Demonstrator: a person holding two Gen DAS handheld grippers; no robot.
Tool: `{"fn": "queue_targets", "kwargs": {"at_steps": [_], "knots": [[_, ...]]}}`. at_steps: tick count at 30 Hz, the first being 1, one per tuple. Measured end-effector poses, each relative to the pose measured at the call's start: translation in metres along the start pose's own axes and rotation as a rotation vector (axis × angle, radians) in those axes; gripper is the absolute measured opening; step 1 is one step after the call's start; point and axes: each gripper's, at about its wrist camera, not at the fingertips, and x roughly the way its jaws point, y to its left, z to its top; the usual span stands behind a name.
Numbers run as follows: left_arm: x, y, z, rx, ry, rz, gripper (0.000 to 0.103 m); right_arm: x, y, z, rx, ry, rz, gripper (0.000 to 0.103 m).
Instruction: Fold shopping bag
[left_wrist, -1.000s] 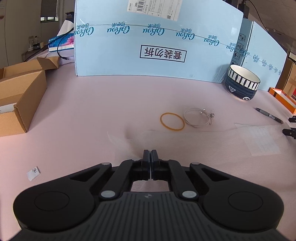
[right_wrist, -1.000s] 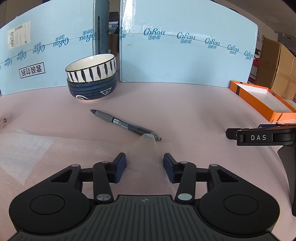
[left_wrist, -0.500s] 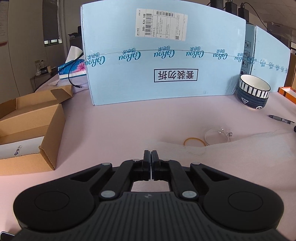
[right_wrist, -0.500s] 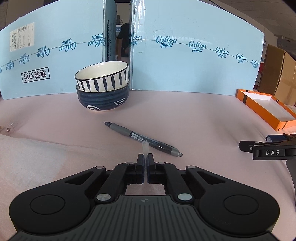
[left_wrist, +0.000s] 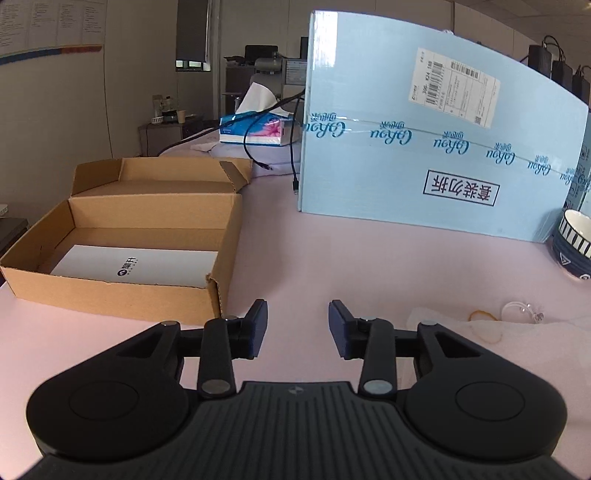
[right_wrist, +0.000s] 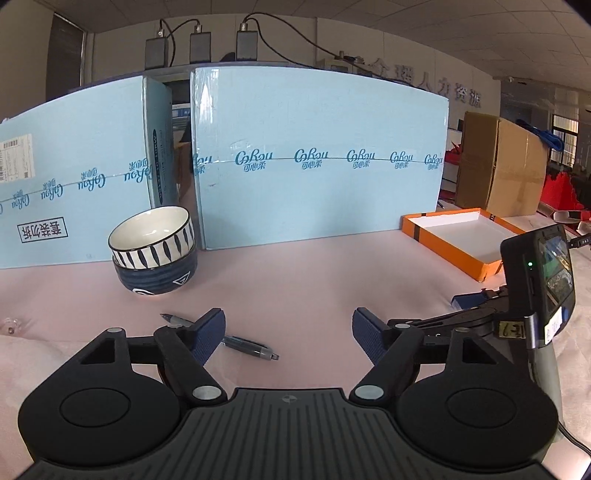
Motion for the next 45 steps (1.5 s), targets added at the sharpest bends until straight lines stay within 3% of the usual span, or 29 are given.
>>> {"fn": "queue_targets", "kwargs": {"at_steps": [3, 5, 7, 10, 13, 20, 21, 24, 26, 29, 32, 35, 37, 39, 42, 45], "knots": [[0.004, -0.013, 0.002, 0.033, 0.023, -0.074, 0.061, -0.022, 0.009, -0.006, 0.055, 0.002, 0.111, 0.082], [0.015, -0.027, -0.004, 0.080, 0.057, -0.081, 0.061, -0.030, 0.025, -0.013, 0.048, 0.025, 0.205, 0.082], [0.027, -0.042, -0.013, 0.129, 0.078, -0.037, 0.059, -0.034, 0.041, -0.022, -0.008, 0.044, 0.249, 0.082], [0.028, -0.049, -0.021, 0.176, 0.055, -0.012, 0.045, -0.031, 0.059, -0.034, -0.120, 0.058, 0.238, 0.083], [0.023, -0.052, -0.027, 0.192, 0.051, -0.038, 0.026, -0.012, 0.066, -0.045, -0.187, 0.112, 0.195, 0.083], [0.011, -0.063, -0.044, 0.211, 0.055, -0.125, 0.024, 0.019, 0.062, -0.068, -0.135, 0.251, 0.175, 0.087], [0.009, -0.065, -0.046, 0.214, 0.056, -0.137, 0.023, 0.019, 0.061, -0.071, -0.141, 0.245, 0.171, 0.093], [0.004, -0.070, -0.053, 0.222, 0.058, -0.174, 0.018, 0.018, 0.060, -0.077, -0.140, 0.229, 0.163, 0.096], [-0.003, -0.084, -0.060, 0.281, 0.056, -0.190, 0.020, 0.019, 0.060, -0.077, -0.140, 0.230, 0.160, 0.099], [-0.006, -0.096, -0.065, 0.357, 0.055, -0.144, 0.021, 0.020, 0.060, -0.079, -0.143, 0.227, 0.159, 0.102], [-0.001, -0.079, -0.059, 0.297, 0.064, -0.101, 0.023, 0.020, 0.058, -0.079, -0.140, 0.222, 0.162, 0.102], [0.003, -0.063, -0.053, 0.245, 0.082, -0.120, 0.024, 0.020, 0.059, -0.079, -0.142, 0.220, 0.161, 0.103], [0.005, -0.059, -0.052, 0.234, 0.089, -0.137, 0.029, 0.020, 0.059, -0.079, -0.143, 0.221, 0.160, 0.103], [0.010, -0.060, -0.051, 0.218, 0.093, -0.162, 0.043, 0.020, 0.059, -0.078, -0.144, 0.221, 0.161, 0.103], [0.019, -0.064, -0.048, 0.194, 0.093, -0.190, 0.056, 0.020, 0.060, -0.078, -0.146, 0.219, 0.158, 0.103], [0.027, -0.070, -0.044, 0.199, 0.080, -0.184, 0.057, 0.020, 0.060, -0.078, -0.145, 0.217, 0.158, 0.103]]}}
